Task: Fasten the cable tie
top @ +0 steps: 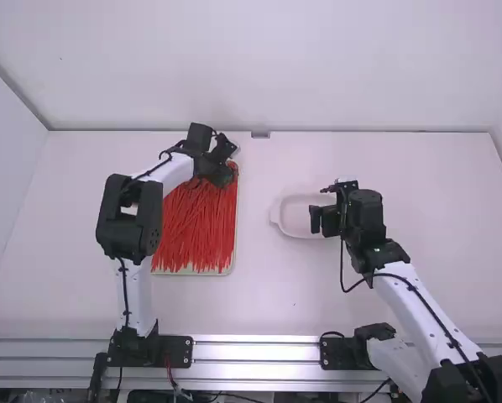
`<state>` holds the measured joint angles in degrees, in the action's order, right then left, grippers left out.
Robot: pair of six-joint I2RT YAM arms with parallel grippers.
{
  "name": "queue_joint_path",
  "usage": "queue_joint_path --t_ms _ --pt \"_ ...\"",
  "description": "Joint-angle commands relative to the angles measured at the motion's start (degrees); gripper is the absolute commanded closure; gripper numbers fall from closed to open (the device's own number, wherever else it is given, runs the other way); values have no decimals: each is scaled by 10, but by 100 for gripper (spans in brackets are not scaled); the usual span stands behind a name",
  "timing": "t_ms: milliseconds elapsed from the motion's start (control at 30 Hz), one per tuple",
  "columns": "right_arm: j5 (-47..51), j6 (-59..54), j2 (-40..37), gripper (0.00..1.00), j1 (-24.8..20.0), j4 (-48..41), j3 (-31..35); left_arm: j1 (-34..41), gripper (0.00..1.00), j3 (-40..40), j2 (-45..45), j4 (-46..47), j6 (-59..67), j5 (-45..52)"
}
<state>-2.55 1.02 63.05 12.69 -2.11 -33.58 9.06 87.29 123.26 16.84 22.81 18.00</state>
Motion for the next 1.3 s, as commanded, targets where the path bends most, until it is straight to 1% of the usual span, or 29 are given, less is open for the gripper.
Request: queue_joint_path --t_ms 0,67,100,267,333,433,600,633,667,933,1267 --pt "0 0 3 0 0 0 -20 -1 51 11 20 2 6 4" --pt "1 0 3 0 0 -1 -20 -1 51 11 23 -1 6 4" --pt "0 0 3 0 0 -1 -20 -1 55 11 23 -1 5 4" --pt "0 0 3 0 0 -1 -20 -1 57 12 23 0 -4 4" --pt "0 0 3 0 0 -1 -20 0 59 12 24 -2 -4 4" --pt "0 0 3 0 0 -1 -20 0 67 11 24 -8 -5 4" --pt "1 0 3 0 0 -2 -20 0 70 11 24 -11 -9 4" --pt "0 0 3 0 0 -3 -20 -1 68 11 25 -11 -9 5" --pt "0 0 3 0 0 -3 -20 0 70 11 25 -11 -9 5" --pt "0 0 3 0 0 -3 -20 0 70 10 28 -10 -9 4" --pt "0 0 3 0 1 -3 -20 0 68 -23 28 -54 -24 4"
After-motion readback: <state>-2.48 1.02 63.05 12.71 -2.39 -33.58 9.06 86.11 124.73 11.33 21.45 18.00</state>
